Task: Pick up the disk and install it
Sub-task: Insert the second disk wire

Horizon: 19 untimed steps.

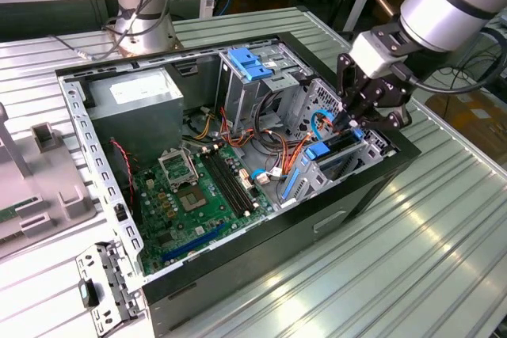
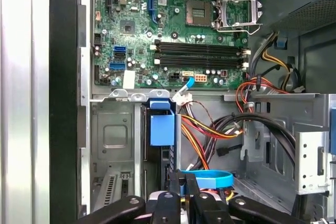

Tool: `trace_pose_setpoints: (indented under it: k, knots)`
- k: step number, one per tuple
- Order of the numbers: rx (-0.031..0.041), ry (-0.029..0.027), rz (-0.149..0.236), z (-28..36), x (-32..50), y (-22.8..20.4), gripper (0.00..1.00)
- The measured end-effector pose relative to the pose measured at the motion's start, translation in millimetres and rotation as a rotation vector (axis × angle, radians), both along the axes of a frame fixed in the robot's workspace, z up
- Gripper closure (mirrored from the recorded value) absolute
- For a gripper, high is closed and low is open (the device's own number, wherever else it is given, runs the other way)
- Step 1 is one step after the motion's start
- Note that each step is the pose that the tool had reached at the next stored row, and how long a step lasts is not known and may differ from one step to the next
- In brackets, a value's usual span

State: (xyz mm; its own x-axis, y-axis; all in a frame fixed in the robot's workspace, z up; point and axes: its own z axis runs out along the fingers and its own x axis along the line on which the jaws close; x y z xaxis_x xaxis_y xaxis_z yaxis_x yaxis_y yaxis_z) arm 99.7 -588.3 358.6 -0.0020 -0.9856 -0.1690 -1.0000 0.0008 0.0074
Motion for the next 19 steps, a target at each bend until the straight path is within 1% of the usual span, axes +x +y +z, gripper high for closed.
trace_pose_setpoints:
  k: [7,10,19]
  knots:
    - [0.0003,0.0,0.0,-6.5,0.0,-5.8,0.84]
    - [0.0,0.0,0.001,-9.1,0.2,-6.1,0.84]
    - [0.0001,0.0,0.001,-11.4,1.9,-6.1,0.84]
